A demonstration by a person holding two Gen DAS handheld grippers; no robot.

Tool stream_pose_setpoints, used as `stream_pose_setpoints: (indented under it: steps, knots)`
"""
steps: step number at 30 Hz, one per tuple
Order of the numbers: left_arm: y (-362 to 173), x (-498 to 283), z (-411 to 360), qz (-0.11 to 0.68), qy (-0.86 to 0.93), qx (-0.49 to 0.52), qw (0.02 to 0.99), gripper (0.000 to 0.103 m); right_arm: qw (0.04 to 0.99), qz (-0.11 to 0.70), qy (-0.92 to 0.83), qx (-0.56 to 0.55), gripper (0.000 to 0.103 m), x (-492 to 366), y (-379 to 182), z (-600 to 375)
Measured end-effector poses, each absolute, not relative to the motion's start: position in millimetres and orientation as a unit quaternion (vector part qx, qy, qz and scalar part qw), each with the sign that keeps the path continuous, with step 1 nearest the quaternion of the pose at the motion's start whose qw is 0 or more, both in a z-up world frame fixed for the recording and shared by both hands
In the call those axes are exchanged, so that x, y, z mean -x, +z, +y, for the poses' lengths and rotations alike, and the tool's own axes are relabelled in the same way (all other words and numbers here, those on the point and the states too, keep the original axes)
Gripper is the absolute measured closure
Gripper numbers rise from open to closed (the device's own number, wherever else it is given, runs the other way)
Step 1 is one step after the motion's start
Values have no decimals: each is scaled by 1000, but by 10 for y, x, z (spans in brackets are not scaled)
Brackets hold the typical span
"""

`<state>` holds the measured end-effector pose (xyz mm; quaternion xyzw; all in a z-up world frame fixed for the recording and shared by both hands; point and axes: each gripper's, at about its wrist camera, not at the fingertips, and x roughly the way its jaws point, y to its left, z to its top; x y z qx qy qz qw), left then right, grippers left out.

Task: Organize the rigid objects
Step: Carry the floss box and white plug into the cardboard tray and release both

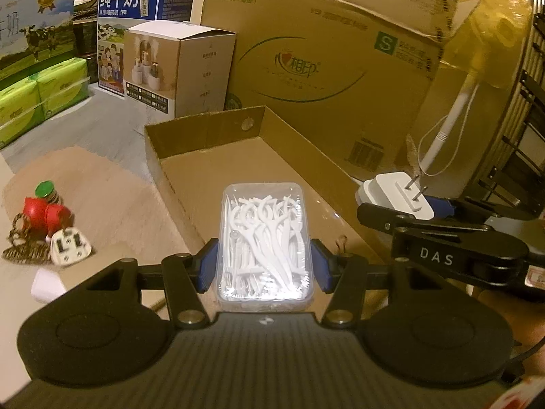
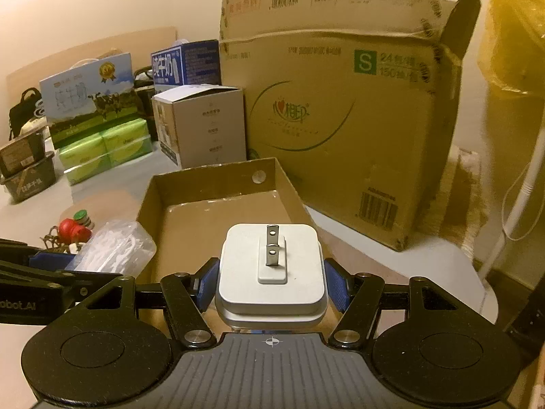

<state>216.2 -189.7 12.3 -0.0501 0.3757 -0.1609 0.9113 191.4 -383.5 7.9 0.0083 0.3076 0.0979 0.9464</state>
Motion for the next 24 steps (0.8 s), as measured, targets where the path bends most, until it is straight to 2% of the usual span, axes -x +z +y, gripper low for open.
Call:
stream_pose_setpoints:
  steps: [15,18,24]
  knots:
    - [-140,-2749,-2032,387,-145,35,910,51,937,330,109,-24,39,-2537,-160,-3903]
    - [-145,-2773,-2021,378,-133,33,916,41,937,332,105,-28,39,-2575,-190,-3922]
    - [-90,-2705,-1882,365,-119,34,923,41,935,337,104,-34,39,-2582,-205,-3927]
